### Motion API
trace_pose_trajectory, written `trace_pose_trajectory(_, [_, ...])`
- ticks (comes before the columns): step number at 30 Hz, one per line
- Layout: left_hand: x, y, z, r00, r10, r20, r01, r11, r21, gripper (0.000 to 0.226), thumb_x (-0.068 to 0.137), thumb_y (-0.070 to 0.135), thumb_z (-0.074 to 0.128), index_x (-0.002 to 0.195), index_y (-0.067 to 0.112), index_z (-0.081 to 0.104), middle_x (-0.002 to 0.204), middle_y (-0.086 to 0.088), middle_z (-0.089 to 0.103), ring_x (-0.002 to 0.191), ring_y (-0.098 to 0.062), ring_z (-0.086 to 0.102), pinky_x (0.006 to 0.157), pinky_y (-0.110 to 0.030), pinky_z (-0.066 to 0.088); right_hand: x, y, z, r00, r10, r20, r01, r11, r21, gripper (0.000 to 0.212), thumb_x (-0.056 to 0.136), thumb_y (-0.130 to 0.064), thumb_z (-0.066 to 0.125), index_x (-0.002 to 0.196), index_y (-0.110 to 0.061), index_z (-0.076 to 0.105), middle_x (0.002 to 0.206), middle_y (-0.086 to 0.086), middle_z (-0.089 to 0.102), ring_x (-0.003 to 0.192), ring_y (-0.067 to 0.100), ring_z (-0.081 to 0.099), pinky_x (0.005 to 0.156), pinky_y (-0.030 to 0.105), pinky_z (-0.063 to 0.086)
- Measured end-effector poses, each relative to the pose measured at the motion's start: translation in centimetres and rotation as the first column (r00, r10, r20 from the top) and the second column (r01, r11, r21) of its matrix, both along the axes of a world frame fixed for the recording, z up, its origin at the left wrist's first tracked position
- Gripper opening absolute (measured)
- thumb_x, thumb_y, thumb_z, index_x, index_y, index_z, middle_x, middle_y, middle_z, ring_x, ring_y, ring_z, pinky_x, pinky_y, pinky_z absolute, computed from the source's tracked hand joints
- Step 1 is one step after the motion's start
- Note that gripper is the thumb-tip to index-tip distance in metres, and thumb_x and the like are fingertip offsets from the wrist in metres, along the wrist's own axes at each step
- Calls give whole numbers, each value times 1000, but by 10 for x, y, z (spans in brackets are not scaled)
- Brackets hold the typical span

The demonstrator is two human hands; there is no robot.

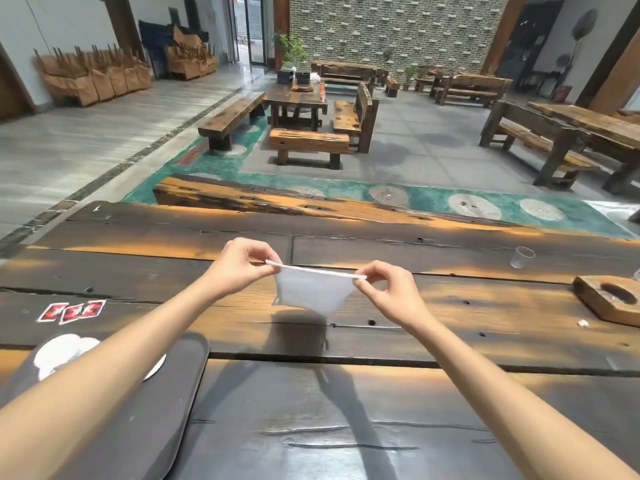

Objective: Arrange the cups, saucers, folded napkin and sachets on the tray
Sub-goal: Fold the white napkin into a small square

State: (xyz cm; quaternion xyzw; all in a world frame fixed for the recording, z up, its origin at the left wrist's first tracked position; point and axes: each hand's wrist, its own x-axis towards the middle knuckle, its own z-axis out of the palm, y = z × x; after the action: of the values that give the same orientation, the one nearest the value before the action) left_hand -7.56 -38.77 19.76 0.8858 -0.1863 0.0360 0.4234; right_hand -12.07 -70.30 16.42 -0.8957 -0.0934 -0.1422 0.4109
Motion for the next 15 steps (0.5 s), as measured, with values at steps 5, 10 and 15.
trace_pose_trajectory(5, [-78,13,-75,988,-38,-152,53,994,95,16,81,4,78,80,20,81,82,9,80,81,-6,74,76,-28,59,-79,4,-79,978,124,-167,-137,988,-74,7,87,-19,74,91,-24,76,87,-18,73,83,1,69,71,13,50])
trace_pose_trajectory(10, [-172,26,-161,904,-63,-422,153,971,183,16,82,7,73,77,22,79,80,6,79,72,-22,73,67,-29,54,-166,6,-160,864,223,-451,-265,964,-33,13,88,-32,66,95,-27,77,89,-12,74,88,5,67,70,10,41])
trace_pose_trajectory(15, [-215,31,-190,822,-48,-568,170,971,165,7,84,25,78,77,26,77,80,9,78,71,-6,70,69,-26,55,-197,3,-185,805,266,-530,-298,954,26,12,91,-39,67,97,-34,76,90,-13,74,81,3,65,62,8,37])
